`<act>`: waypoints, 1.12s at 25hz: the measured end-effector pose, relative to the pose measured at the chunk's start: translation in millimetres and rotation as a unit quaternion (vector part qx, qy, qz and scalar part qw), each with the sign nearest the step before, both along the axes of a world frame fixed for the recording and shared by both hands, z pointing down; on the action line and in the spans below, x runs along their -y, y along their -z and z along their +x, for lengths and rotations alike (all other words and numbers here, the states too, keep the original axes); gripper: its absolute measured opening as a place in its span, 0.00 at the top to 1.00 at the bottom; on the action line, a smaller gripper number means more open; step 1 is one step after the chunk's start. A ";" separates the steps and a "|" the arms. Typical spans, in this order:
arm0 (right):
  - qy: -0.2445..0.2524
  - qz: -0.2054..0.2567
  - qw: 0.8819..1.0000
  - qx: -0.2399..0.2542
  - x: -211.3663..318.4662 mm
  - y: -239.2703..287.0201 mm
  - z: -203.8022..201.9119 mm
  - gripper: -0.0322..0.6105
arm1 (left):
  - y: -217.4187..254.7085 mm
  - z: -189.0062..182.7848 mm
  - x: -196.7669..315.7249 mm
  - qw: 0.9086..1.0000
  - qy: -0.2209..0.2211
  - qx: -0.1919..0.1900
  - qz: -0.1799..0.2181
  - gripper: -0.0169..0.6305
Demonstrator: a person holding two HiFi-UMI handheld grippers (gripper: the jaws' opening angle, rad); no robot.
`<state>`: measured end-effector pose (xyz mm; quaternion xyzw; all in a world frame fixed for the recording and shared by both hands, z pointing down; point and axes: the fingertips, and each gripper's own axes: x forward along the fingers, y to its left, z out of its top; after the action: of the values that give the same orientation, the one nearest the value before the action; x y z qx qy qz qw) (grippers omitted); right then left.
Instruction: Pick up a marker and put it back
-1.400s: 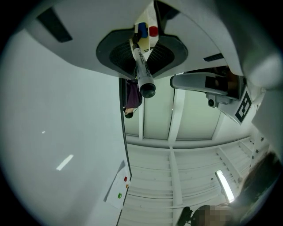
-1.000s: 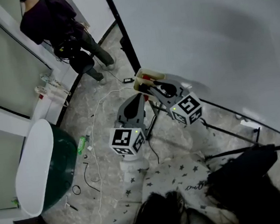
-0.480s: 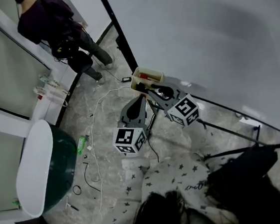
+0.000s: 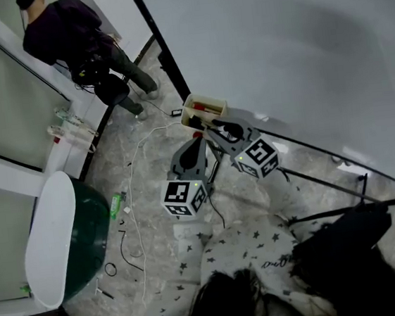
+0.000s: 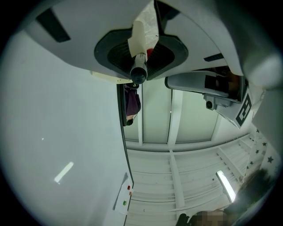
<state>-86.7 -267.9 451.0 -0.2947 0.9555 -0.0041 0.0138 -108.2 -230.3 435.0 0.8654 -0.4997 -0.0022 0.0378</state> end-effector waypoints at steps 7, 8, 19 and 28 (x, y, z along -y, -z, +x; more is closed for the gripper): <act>-0.006 0.005 1.000 0.014 -6.2 9.5 8.1 0.82 | 4.7 3.7 -8.3 1.000 0.003 -0.002 0.002 0.97; -0.006 0.006 1.000 0.016 -7.4 11.4 9.3 0.82 | 5.7 4.6 -9.4 1.000 0.002 -0.002 0.002 0.97; -0.006 0.044 0.999 0.032 -27.5 66.0 25.1 0.82 | 37.4 15.7 -17.8 1.000 0.001 -0.001 0.019 0.97; 0.029 0.029 0.997 0.064 -52.2 122.4 33.4 0.82 | 83.5 29.9 -30.3 0.999 -0.028 0.005 0.044 0.97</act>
<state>-53.3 -215.7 328.6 -0.2659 0.9604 0.0042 0.0833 -78.3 -200.0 351.5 0.8800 -0.4745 -0.0186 -0.0031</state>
